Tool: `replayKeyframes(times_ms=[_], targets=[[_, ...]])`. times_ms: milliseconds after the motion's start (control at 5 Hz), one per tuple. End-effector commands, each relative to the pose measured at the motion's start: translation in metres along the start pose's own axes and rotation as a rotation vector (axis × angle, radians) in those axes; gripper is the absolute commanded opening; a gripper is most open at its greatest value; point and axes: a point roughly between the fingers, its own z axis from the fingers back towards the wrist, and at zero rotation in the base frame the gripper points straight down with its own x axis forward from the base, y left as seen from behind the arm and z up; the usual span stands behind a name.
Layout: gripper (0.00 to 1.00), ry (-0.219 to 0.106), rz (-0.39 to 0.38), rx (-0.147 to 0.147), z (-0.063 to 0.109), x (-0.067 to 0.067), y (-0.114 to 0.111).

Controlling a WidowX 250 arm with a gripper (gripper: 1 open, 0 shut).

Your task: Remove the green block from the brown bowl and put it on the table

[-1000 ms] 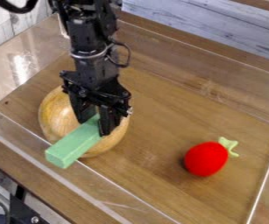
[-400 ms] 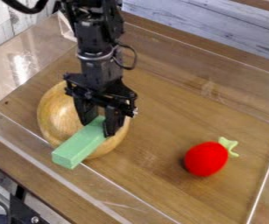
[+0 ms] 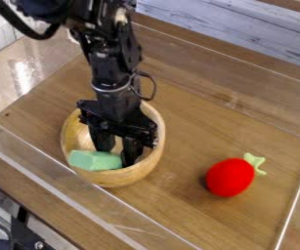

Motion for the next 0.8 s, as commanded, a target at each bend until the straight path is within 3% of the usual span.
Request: replayKeyframes(times_ms=[0, 600], targets=[[0.00, -0.001, 0.024, 0.014, 0.007, 0.005, -0.003], [0.00, 0.009, 0.074, 0.044, 0.012, 0.016, -0.010]])
